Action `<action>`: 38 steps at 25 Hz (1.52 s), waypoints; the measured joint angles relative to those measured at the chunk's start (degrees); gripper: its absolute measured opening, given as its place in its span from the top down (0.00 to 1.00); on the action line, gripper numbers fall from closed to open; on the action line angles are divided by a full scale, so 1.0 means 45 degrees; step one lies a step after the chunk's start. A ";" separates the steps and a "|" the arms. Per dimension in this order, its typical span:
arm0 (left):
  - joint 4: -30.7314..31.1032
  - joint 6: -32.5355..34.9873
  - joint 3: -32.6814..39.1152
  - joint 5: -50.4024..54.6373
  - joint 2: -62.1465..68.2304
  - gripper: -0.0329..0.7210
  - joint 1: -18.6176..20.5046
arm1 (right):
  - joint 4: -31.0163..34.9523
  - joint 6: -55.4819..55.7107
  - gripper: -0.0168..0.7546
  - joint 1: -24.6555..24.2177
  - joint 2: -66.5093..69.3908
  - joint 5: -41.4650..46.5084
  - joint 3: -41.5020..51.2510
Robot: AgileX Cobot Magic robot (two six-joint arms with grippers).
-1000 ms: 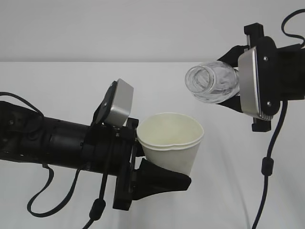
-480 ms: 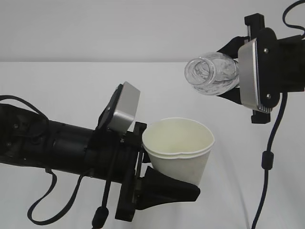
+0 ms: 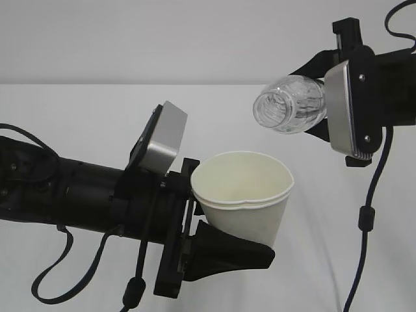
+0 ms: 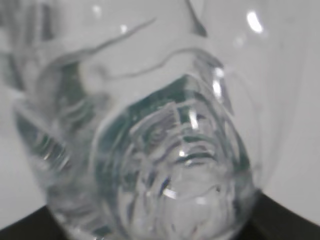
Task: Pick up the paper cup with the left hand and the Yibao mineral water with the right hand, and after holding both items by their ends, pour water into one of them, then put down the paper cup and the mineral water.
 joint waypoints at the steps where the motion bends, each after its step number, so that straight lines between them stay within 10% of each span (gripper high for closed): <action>1: 0.0000 0.0000 0.0000 0.0000 0.0000 0.35 0.0000 | 0.0000 -0.0111 0.44 0.0000 0.0000 0.0000 0.0000; 38: 0.1119 -0.1125 -0.0829 0.0953 0.0000 0.36 0.0000 | 0.0000 -0.2574 0.44 0.0000 0.0000 0.0000 0.0000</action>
